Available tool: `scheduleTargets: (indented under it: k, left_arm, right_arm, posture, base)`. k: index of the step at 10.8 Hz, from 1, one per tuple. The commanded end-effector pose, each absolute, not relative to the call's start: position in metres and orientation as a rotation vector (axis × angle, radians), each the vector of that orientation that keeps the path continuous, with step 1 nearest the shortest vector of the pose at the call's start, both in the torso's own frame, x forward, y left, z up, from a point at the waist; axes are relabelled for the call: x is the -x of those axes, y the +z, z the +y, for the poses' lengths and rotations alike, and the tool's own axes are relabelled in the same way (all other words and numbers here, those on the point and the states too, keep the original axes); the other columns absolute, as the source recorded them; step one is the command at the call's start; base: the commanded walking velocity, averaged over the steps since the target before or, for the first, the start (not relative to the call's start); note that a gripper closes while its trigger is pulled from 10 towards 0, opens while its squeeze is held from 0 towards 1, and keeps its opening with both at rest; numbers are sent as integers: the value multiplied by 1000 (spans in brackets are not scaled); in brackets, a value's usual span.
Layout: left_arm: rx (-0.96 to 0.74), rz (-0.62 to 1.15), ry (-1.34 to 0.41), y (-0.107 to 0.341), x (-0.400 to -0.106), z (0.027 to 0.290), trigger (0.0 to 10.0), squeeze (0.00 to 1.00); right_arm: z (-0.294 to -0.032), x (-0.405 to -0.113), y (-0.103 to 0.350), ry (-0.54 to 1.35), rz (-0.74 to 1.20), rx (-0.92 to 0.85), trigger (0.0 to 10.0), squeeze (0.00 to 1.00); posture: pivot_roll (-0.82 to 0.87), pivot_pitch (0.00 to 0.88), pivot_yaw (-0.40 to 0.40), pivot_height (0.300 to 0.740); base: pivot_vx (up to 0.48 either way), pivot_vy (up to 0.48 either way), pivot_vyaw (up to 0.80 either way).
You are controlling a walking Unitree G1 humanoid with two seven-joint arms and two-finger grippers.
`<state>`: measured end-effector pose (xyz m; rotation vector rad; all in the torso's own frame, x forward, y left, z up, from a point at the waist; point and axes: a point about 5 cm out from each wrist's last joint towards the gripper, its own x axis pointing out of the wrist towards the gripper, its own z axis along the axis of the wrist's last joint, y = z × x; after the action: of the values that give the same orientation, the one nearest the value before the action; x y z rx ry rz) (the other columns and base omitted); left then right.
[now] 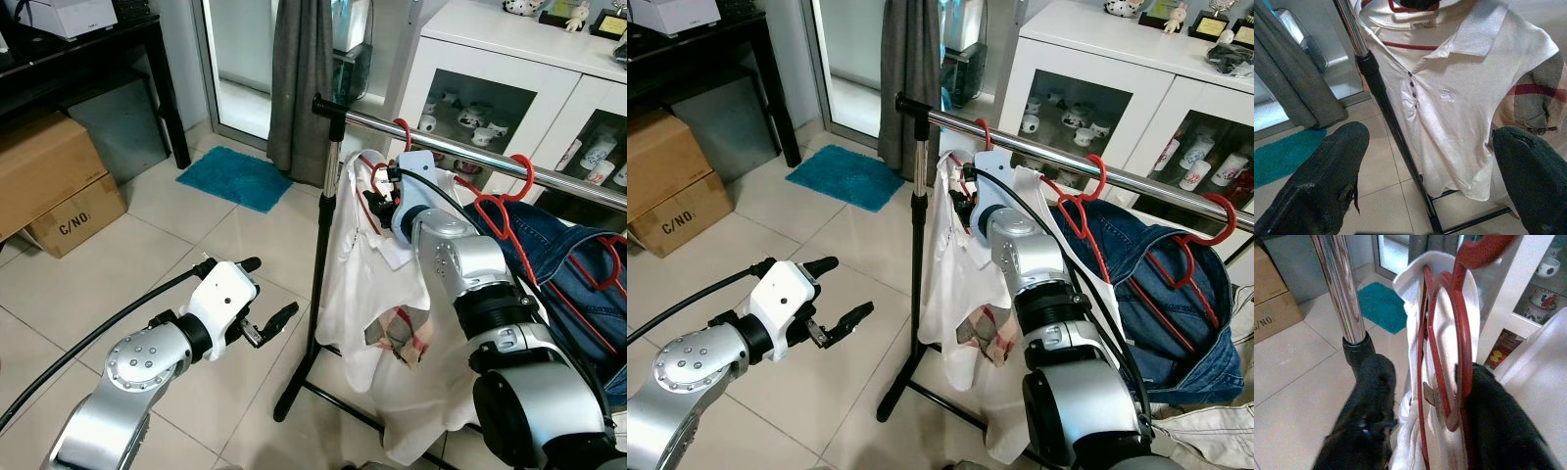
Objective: Hang hanger
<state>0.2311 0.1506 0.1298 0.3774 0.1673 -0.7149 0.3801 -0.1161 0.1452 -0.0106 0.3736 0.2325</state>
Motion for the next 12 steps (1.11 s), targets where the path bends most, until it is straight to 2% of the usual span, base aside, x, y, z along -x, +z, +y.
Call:
scheduleTargets:
  k: [1,12]
  left_arm:
    - [-381,172,-725,128,-232,149,10000,875]
    - [-392,170,-723,125,-231,148,10000,875]
  right_arm:
    - [-120,-383,150,226,363,2,0,0]
    - [-121,-386,155,237,337,16,0,0]
  posture:
    - [74,0,-70,740]
    - [69,0,-71,740]
  base:
    - [0,0,0]
    - [0,0,0]
